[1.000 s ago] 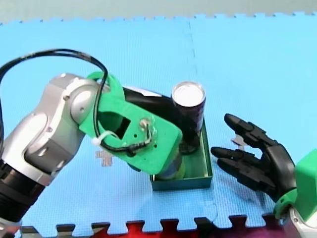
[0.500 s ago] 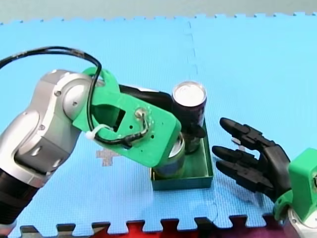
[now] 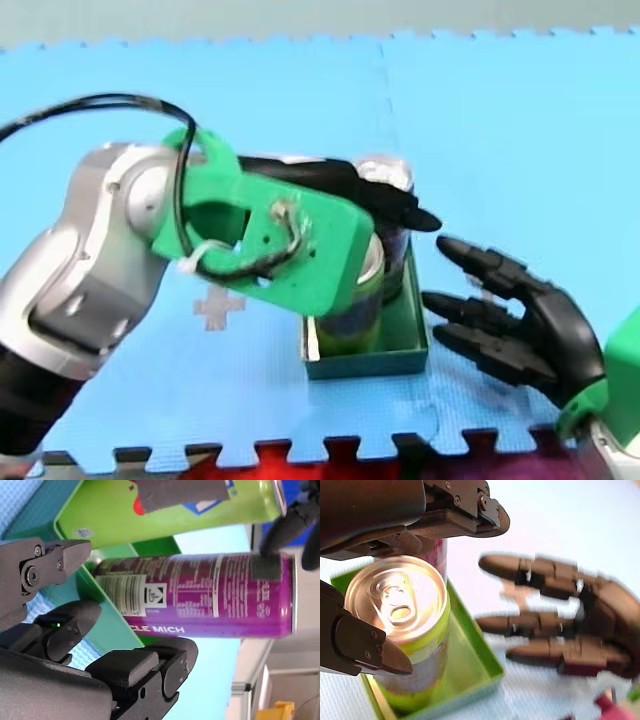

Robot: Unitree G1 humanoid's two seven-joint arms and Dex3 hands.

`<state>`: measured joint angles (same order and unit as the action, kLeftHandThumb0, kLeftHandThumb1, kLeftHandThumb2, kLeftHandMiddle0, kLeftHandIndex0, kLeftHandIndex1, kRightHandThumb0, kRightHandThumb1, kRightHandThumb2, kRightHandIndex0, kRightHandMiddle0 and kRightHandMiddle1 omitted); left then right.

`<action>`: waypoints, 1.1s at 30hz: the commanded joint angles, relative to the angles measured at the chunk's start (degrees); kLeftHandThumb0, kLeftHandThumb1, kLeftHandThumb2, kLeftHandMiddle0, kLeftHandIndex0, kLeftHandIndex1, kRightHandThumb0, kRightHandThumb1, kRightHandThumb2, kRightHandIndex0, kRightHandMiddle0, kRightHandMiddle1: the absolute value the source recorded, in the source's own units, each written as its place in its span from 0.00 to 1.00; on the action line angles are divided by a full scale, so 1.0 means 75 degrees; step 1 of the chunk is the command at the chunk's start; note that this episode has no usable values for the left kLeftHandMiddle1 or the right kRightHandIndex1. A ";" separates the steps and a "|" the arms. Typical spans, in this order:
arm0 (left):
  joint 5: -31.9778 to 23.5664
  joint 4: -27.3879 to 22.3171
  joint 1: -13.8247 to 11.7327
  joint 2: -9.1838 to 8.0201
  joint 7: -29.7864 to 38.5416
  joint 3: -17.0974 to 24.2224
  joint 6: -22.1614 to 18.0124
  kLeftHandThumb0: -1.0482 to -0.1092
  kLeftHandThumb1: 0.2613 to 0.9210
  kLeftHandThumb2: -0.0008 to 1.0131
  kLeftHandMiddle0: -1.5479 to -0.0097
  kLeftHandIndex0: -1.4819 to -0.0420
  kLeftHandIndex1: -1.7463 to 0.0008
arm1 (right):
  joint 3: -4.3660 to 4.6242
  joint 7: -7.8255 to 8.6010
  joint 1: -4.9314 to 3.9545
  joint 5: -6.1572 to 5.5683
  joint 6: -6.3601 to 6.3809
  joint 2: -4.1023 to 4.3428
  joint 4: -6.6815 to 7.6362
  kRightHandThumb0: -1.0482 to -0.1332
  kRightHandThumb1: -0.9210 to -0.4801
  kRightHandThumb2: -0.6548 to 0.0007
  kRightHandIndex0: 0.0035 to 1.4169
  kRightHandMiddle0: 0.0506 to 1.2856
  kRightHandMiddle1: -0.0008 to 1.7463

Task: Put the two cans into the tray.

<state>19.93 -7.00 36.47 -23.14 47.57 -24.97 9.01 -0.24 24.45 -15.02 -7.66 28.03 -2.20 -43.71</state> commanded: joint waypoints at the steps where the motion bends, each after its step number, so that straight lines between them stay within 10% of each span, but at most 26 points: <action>1: 0.0100 0.0000 -0.0035 -0.0075 -0.0179 0.0011 -0.0281 0.00 0.93 0.01 0.76 0.85 1.00 | -0.0052 0.0062 -0.0034 -0.0084 0.0050 -0.0016 0.0001 0.08 0.03 1.00 0.58 0.33 0.00; 7: 0.0163 0.0076 -0.0025 -0.0111 -0.0280 0.0031 -0.0549 0.00 0.95 0.01 0.73 0.84 0.99 | -0.0136 0.0008 -0.0047 -0.0075 0.0146 -0.0055 -0.0175 0.17 0.18 1.00 0.55 0.29 0.00; 16: 0.0224 -0.0150 -0.0041 -0.0187 -0.0383 0.0188 -0.0527 0.00 0.95 0.01 0.69 0.83 0.99 | -0.0179 -0.0354 -0.0233 0.0233 0.0715 -0.0029 -0.0839 0.36 0.34 1.00 0.54 0.29 0.00; 22: 0.0267 0.0132 0.0070 -0.0338 -0.0489 0.0197 -0.1274 0.00 0.96 0.01 0.67 0.82 0.99 | -0.0336 -0.0339 -0.0367 0.0101 0.0436 0.0129 -0.0778 0.44 0.35 1.00 0.56 0.31 0.01; 33: 0.0350 0.0141 0.0092 -0.0369 -0.0532 0.0238 -0.1500 0.00 0.98 0.01 0.63 0.82 1.00 | -0.0644 -0.0301 -0.0278 -0.0173 0.0433 0.0230 -0.0539 0.55 0.39 1.00 0.58 0.30 0.00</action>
<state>22.33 -5.82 36.79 -25.52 43.68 -23.50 -2.03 -4.72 22.38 -17.44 -8.63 31.24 -0.92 -48.33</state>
